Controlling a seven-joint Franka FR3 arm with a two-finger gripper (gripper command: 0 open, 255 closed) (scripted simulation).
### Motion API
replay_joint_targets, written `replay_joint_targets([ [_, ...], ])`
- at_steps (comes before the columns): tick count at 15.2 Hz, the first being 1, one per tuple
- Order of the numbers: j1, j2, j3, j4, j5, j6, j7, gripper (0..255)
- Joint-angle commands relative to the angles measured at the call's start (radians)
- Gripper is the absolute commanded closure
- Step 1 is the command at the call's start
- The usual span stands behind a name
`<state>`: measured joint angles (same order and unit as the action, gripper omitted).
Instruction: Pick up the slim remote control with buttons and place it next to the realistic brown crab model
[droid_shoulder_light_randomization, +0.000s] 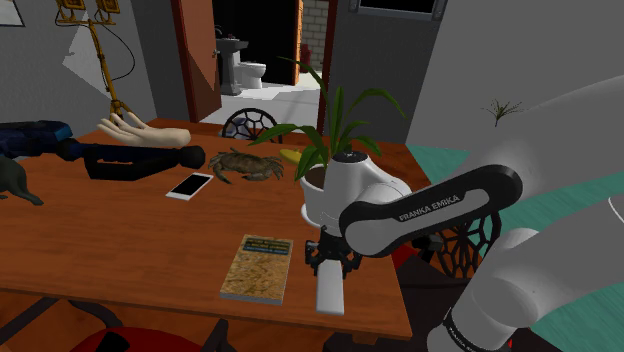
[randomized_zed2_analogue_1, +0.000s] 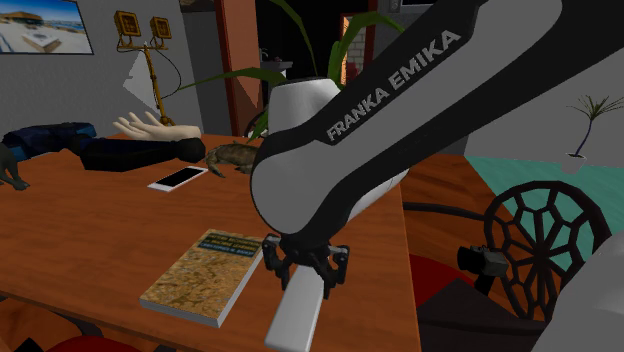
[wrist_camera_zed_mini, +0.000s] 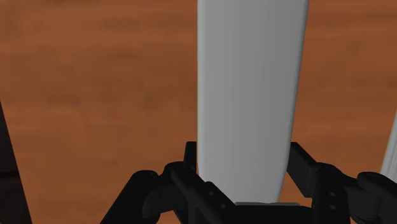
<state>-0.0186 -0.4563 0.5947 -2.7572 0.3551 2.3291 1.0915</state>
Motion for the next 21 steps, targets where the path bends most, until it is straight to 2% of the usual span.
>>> replay_joint_targets([
  [1,0.0,0.0,0.0,0.0,0.0,0.0,0.0,255],
  [7,0.0,0.0,0.0,0.0,0.0,0.0,0.0,255],
  [21,0.013,-0.142,-0.072,0.103,-0.02,-0.244,-0.008,255],
])
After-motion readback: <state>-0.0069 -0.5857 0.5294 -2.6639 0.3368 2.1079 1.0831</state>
